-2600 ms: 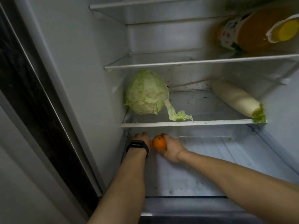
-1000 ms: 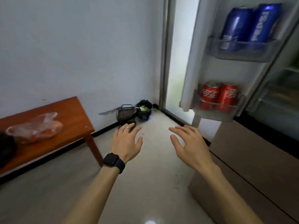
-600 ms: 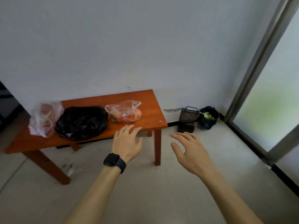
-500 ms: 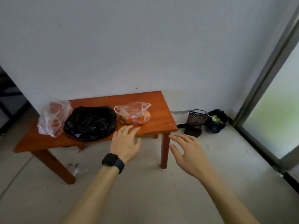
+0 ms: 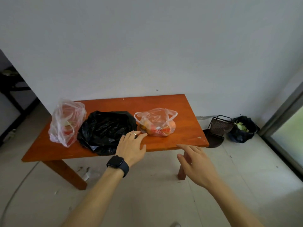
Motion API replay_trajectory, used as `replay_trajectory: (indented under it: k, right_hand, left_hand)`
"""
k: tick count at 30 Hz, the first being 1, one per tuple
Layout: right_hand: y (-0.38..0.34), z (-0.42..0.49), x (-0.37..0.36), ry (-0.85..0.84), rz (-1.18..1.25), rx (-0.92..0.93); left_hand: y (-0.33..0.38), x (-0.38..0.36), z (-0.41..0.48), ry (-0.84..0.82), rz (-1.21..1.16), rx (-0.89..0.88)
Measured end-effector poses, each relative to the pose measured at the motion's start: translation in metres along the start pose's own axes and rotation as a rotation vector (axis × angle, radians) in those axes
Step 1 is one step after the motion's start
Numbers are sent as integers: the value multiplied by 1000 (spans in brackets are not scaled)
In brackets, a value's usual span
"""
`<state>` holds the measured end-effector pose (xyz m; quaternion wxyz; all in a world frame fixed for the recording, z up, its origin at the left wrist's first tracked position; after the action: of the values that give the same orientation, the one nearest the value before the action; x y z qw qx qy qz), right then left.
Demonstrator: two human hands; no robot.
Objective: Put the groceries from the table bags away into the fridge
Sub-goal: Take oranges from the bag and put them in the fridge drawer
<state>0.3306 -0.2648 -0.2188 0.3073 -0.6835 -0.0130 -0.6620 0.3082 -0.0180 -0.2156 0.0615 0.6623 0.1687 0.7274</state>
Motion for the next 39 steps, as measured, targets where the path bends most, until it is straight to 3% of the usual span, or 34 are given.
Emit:
replay_trajectory:
  k: [7, 22, 29, 35, 39]
  right_hand:
    - [16, 116, -29, -68, 17, 34]
    - [34, 291, -123, -373, 54, 39]
    - [32, 359, -180, -434, -64, -114]
    - [22, 375, -213, -617, -194, -260]
    - [20, 376, -224, -573, -218, -338]
  left_hand:
    - [-31, -26, 96, -82, 21, 8]
    - [-77, -109, 268, -397, 118, -68]
    - [-100, -161, 353, -581, 207, -209]
    - [-149, -188, 368, -664, 334, -347]
    - [-165, -193, 362, -738, 357, -435]
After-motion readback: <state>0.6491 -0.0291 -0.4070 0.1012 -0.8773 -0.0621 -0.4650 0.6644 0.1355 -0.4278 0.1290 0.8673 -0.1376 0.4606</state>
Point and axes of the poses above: each hand's wrist, its own z-axis towards the middle knuckle, its own x-axis out of the back of the hand, y = z × x, the point moved 5 cm from there along z, towards the middle knuckle, and after that the axes turned 6 degrees about -z, right-handed, at the moved point
